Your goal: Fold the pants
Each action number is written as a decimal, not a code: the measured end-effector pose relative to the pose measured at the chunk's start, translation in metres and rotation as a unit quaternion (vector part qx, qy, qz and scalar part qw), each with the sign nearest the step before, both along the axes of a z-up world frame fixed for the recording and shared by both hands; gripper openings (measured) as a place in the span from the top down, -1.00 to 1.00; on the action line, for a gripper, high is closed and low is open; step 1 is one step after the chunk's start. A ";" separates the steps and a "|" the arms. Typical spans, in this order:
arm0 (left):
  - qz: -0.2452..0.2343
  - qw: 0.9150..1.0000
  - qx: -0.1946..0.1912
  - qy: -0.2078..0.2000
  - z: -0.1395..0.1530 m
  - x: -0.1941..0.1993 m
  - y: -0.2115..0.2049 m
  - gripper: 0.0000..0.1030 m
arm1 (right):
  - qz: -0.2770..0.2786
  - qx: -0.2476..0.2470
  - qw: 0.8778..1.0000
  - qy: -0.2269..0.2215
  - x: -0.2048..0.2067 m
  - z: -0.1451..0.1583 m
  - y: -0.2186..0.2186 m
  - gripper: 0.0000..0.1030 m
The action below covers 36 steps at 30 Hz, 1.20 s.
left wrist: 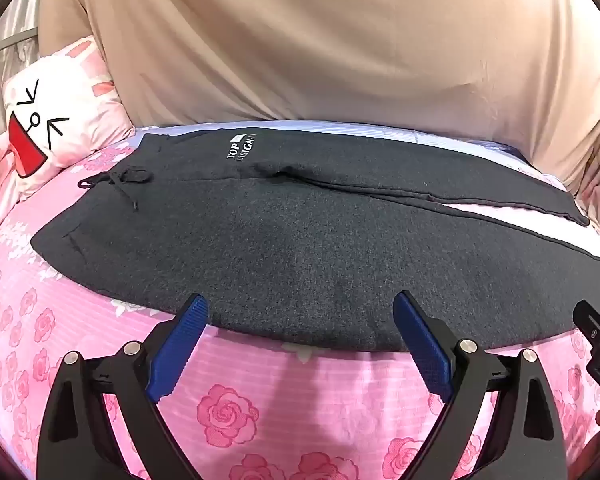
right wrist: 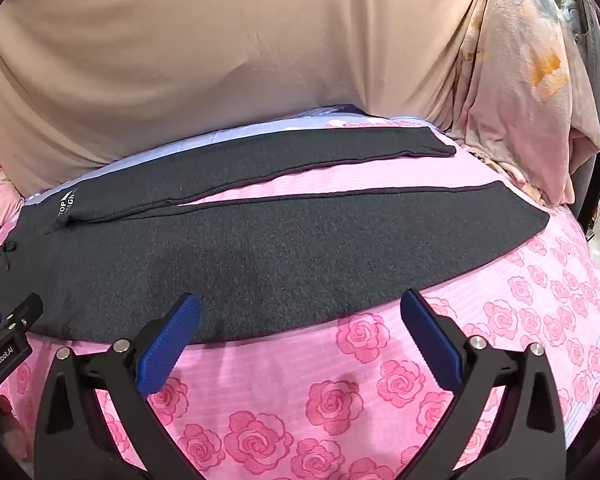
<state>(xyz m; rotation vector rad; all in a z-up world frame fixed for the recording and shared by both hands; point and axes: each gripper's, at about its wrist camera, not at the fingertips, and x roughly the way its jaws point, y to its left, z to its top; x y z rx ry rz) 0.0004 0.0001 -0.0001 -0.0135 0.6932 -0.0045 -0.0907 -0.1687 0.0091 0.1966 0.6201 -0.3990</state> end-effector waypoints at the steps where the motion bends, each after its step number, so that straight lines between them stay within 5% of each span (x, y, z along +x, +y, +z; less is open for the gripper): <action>1: -0.001 1.000 0.001 -0.001 0.000 0.000 -0.001 -0.78 | 0.000 0.000 1.000 0.001 0.000 0.000 0.000 -0.91; 13: 0.000 1.000 0.003 -0.011 0.003 -0.003 0.001 -0.78 | -0.002 0.001 1.000 -0.014 -0.007 0.003 -0.002 -0.91; 19: 0.008 1.000 0.015 -0.013 0.006 -0.006 -0.001 -0.78 | -0.005 0.007 1.000 0.012 -0.011 0.002 -0.006 -0.91; 26: -0.003 1.000 0.030 0.007 0.013 -0.028 -0.011 -0.78 | -0.020 -0.041 0.999 0.011 -0.040 0.017 -0.015 -0.91; 36: -0.025 0.999 0.043 0.006 0.031 -0.054 -0.032 -0.78 | -0.020 -0.023 1.000 0.000 -0.062 0.025 -0.018 -0.91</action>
